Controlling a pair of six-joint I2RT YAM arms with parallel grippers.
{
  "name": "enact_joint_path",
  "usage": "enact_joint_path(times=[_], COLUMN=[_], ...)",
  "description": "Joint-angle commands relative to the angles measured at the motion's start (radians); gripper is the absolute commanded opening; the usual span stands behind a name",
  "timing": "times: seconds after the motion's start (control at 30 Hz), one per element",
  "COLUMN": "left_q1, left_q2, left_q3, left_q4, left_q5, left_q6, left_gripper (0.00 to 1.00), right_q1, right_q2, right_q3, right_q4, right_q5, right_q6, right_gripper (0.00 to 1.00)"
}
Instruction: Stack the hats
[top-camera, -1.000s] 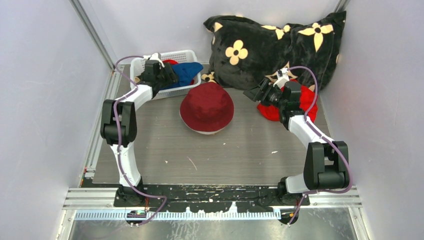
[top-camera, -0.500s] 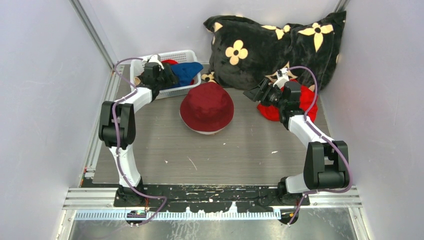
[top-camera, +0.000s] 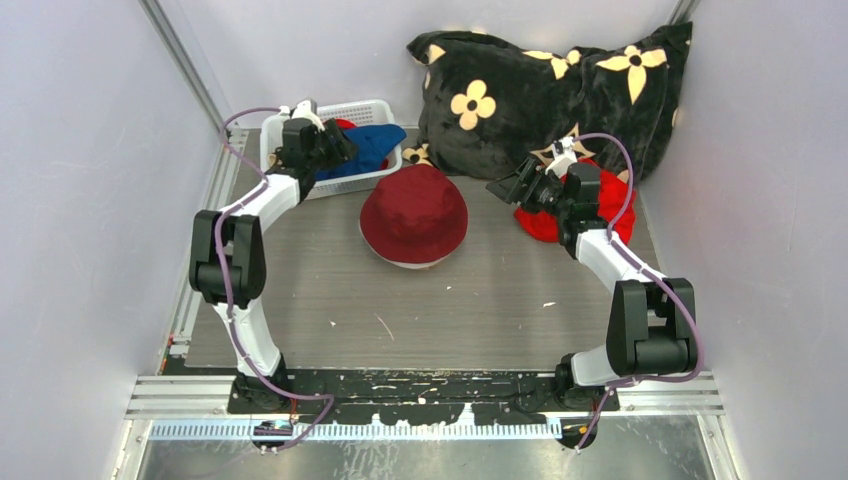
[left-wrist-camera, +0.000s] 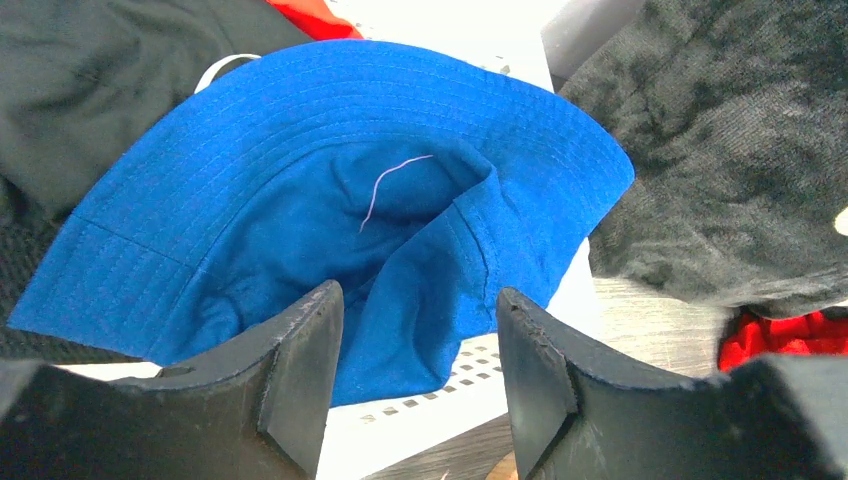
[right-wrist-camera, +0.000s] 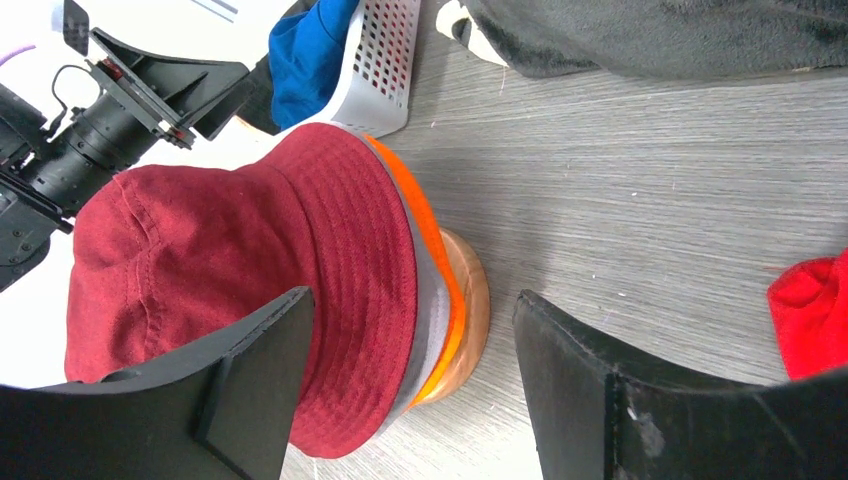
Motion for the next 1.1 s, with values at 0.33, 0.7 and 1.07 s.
enact_joint_path(times=[0.33, 0.7, 1.07], left_q1=[-0.038, -0.043, -0.049], left_q2=[0.136, -0.043, -0.106], left_q3=[0.161, 0.291, 0.836], left_q4=[0.016, -0.107, -0.592], left_q5=[0.076, 0.056, 0.123], left_q6=[-0.003, 0.052, 0.074], left_gripper=[0.51, 0.0, 0.0], right_q1=[0.002, 0.002, 0.001], right_q2=[-0.006, -0.029, -0.12], right_q3=[0.02, 0.007, -0.016], right_q4=[0.062, 0.075, 0.075], right_q5=[-0.001, -0.011, -0.04], right_q6=[0.001, 0.011, 0.018], right_gripper=[0.77, 0.77, 0.77])
